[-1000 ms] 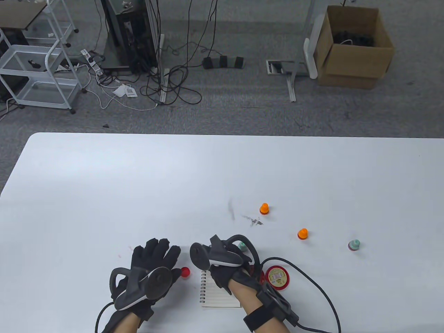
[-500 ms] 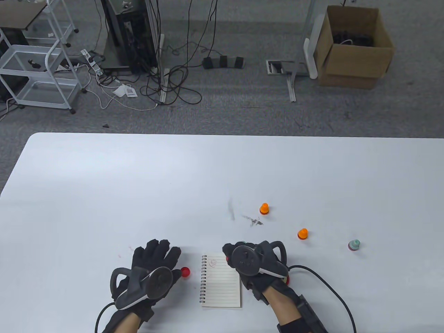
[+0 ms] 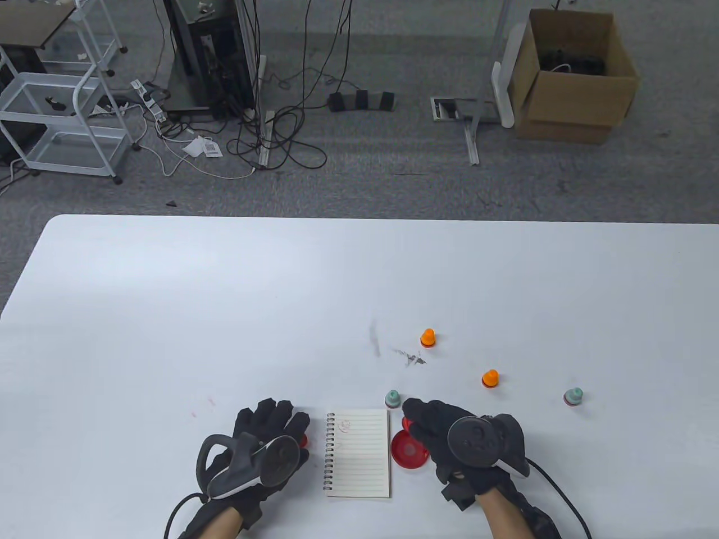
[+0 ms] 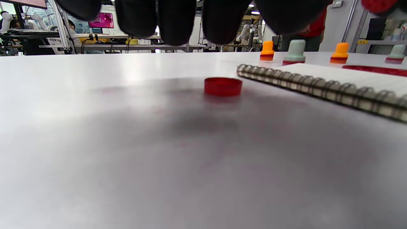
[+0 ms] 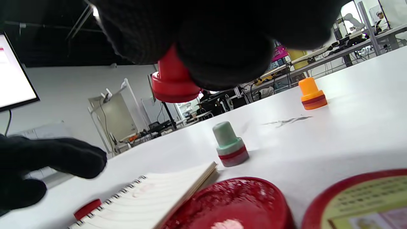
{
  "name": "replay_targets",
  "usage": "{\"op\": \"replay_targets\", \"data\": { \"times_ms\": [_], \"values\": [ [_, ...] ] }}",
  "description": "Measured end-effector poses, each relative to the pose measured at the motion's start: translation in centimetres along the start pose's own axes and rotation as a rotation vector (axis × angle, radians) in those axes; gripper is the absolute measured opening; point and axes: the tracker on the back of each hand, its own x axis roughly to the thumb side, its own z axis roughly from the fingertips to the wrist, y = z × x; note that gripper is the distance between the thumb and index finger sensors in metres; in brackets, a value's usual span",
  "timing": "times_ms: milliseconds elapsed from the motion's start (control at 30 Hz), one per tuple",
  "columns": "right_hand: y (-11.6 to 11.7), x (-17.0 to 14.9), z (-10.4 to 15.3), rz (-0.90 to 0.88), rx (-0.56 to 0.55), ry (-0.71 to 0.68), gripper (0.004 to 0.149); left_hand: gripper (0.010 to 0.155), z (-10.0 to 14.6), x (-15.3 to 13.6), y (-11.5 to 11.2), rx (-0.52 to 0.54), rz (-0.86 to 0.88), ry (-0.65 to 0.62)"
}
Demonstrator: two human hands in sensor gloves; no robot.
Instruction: Stamp reward stamp onto notebook
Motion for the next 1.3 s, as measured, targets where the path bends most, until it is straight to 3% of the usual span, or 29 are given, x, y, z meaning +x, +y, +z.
{"op": "replay_targets", "data": {
  "times_ms": [233,933,1300],
  "values": [
    [1.3,1.1,-0.2,0.010,0.061,-0.041,0.048,0.070,-0.7,0.0,-0.9,-0.057,-0.033,0.017],
    [1.1,1.9,-0.1,-0.002,0.066,-0.083,0.048,0.069,-2.0,0.3,-1.7,-0.109,-0.050,0.066],
    [2.1,2.6,-0.1,0.039,0.122,-0.107,0.048,0.065,-2.2,1.2,-1.6,-0.125,-0.072,0.080]
  ]
}}
